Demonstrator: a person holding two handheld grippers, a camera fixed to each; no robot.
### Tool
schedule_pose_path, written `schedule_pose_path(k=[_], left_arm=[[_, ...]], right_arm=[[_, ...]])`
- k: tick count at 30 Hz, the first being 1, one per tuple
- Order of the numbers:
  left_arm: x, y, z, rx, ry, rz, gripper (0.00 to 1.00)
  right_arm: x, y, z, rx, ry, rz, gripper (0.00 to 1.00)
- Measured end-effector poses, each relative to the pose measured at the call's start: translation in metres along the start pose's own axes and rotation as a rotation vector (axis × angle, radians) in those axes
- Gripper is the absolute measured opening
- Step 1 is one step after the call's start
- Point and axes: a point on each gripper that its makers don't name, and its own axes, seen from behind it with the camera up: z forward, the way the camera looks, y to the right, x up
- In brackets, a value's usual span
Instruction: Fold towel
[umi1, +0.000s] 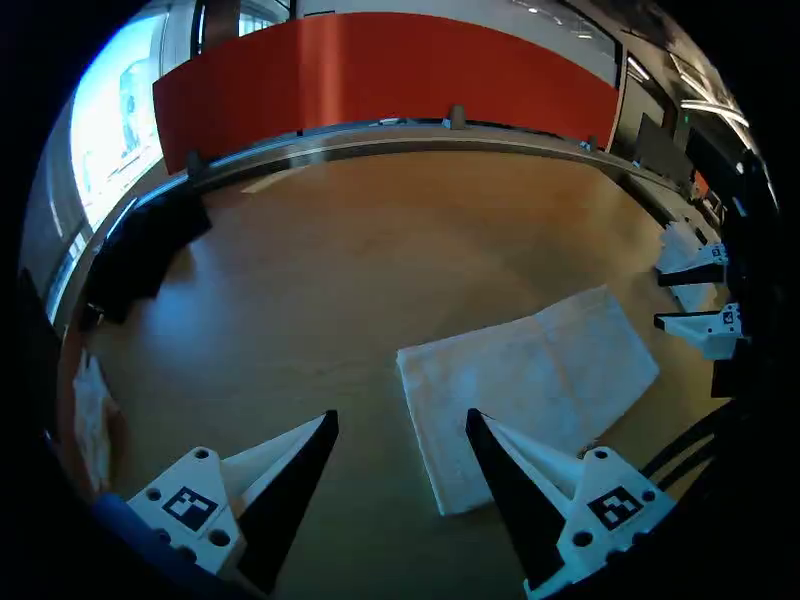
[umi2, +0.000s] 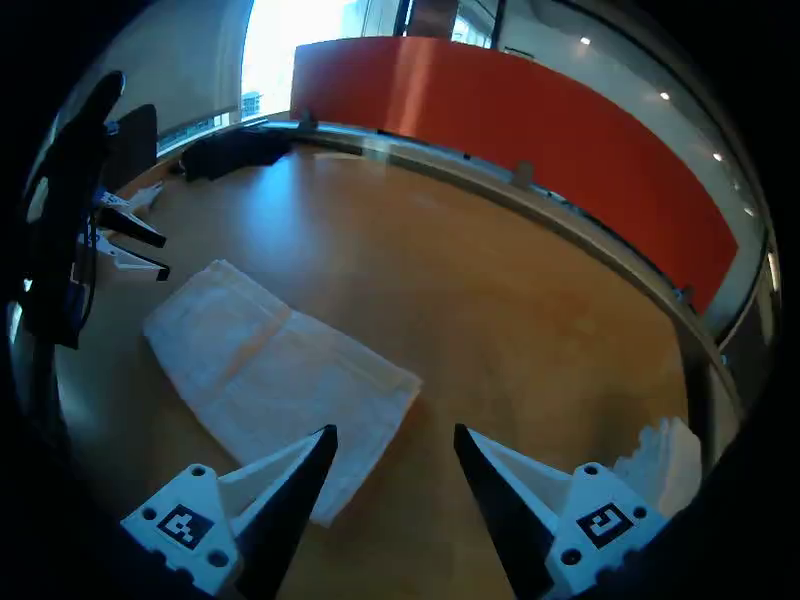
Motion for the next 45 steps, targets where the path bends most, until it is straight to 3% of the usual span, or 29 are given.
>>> schedule_pose_path(k=[15, 24, 36, 45], left_arm=[[-0.043, 0.0, -0.037, 0.037, -0.009, -0.065, 0.95], [-0.052, -0.005, -0.049, 0.06, -0.002, -0.087, 0.95], [-0.071, -0.03, -0.077, 0.12, 0.0, -0.12, 0.95], [-0.078, -0.04, -0.087, 0.14, 0.004, -0.135, 0.95]], right_arm=[[-0.025, -0.016, -0.034, -0.004, -0.004, 0.038, 0.9], [-0.031, -0.021, -0.034, 0.022, -0.007, 0.032, 0.9], [-0.036, -0.032, -0.026, 0.092, -0.025, -0.041, 0.9], [-0.038, -0.04, -0.019, 0.132, -0.04, -0.079, 0.9]])
